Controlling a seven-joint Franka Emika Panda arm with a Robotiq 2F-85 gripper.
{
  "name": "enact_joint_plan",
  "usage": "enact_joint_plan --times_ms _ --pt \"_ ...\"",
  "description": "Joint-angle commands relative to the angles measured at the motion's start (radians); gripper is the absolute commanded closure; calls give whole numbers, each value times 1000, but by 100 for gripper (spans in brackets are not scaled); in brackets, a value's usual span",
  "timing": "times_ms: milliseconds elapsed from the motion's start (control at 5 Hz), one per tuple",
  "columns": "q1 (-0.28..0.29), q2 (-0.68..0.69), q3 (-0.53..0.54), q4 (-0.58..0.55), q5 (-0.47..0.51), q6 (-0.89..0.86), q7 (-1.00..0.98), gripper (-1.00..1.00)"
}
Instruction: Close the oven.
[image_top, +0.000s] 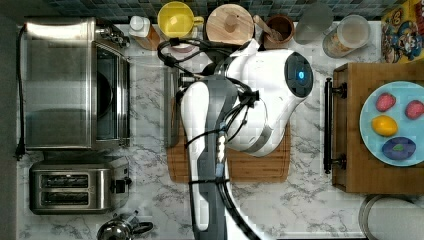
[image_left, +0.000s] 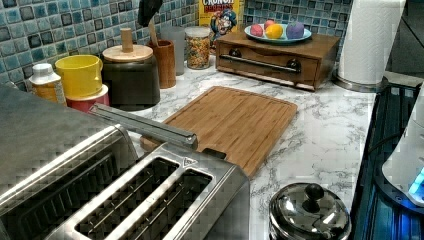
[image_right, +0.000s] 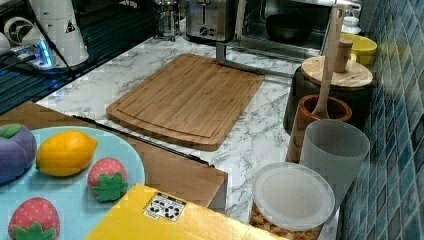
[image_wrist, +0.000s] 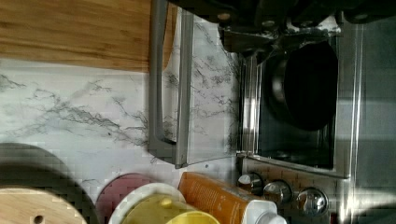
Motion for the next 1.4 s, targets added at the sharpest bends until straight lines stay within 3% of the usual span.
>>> enact_joint_plan --times_ms 200,800,1400 --pt "-17 115 11 -88 153 23 -137 100" --pt "-24 237 41 -74 196 36 -246 100" --pt "-3 336 122 -33 264 172 -323 100"
